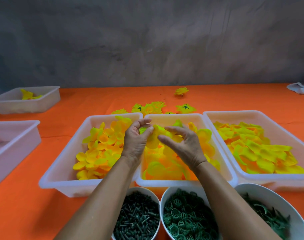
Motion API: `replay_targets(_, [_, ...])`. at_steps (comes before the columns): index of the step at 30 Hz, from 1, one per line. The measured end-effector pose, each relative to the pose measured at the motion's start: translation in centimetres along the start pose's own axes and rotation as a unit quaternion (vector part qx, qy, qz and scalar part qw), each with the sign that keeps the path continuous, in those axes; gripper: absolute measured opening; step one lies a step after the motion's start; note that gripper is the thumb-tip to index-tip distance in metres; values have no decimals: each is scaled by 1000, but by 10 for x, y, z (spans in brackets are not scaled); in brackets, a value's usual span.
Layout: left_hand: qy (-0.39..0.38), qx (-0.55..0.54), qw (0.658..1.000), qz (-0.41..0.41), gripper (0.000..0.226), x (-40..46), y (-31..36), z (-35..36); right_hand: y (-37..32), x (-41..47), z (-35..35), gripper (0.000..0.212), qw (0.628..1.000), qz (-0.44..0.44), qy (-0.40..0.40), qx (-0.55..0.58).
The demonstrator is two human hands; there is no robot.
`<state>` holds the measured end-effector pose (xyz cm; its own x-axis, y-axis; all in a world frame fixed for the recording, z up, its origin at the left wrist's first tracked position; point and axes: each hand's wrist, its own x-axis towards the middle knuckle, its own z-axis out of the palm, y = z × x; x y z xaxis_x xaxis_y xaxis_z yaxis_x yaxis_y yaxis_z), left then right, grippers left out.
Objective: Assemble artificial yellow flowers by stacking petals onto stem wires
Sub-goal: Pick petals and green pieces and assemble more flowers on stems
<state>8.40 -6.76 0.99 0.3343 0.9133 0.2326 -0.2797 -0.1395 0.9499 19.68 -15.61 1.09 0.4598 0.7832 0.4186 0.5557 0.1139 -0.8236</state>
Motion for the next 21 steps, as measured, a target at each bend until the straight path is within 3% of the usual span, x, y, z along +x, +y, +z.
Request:
replay_targets(2, [-12,9,1000,1,20,0,1,0,3,2,2,23,999,-7,6,-33])
replay_targets(8, [-32,25,999,8,28,-1,0,-1,6,5,-1,5,998,9,49,27])
replay_targets(13, [-35,24,999,6,31,-2,-2,-1,14,8,-3,19,994,38,64,75])
replay_targets(21, [-55,30,998,-8,31,-3,-3,-1,14,9,-6,17,978,59,101,175])
